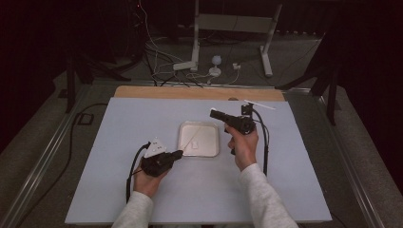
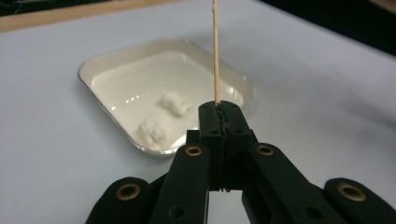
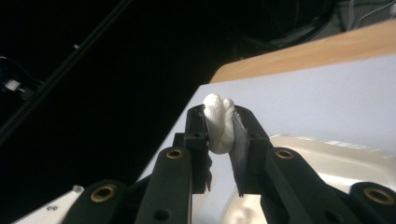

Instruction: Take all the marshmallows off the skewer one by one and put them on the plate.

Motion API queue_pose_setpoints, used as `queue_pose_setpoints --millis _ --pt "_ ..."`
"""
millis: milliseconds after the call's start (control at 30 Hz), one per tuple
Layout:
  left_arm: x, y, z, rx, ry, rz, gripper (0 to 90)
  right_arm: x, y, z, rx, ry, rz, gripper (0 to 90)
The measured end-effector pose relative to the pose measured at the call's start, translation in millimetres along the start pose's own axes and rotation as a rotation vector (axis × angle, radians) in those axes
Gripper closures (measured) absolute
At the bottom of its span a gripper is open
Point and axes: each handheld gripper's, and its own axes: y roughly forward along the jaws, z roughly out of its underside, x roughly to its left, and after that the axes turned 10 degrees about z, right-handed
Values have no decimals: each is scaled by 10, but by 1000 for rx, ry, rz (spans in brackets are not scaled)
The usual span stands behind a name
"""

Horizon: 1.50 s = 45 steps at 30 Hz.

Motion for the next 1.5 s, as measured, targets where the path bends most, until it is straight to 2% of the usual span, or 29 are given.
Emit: queue_pose_setpoints --millis 100,233,367,400,467,500,600,800,867,1033,1133,1267,1433,1500 --pt "22 -18 -9 -24 -27 -6 900 4 -62 -22 18 -63 23 779" --pt "26 -35 -17 -44 -44 -13 900 -6 -15 33 49 -78 23 766" --pt "45 -40 -16 -47 -58 -16 900 6 55 87 77 -105 43 760" --pt "46 -42 -17 -49 -60 -18 900 13 84 108 88 -127 62 758" --pt "46 -50 -20 -60 -66 -12 900 13 102 119 97 -140 72 757" --pt "47 -55 -24 -63 -66 -11 900 14 149 146 134 -165 91 753" --pt "51 -56 -27 -68 -75 -13 900 14 226 205 183 -218 137 749" --pt "55 -48 -25 -73 -84 -16 900 -15 322 280 229 -258 181 712" --pt "50 -46 -25 -72 -83 -16 900 -22 344 303 235 -275 201 626" --pt "49 -47 -28 -72 -86 -18 900 -62 385 331 249 -268 237 439" --pt "51 -49 -28 -76 -95 -23 900 -88 381 342 243 -263 229 363" --pt "55 -43 -36 -84 -114 -21 900 -114 342 353 227 -242 185 265" --pt "46 -25 -47 -89 -135 -24 900 -75 283 374 206 -291 172 144" --pt "44 -12 -59 -93 -142 -21 900 -34 263 403 197 -326 180 125"
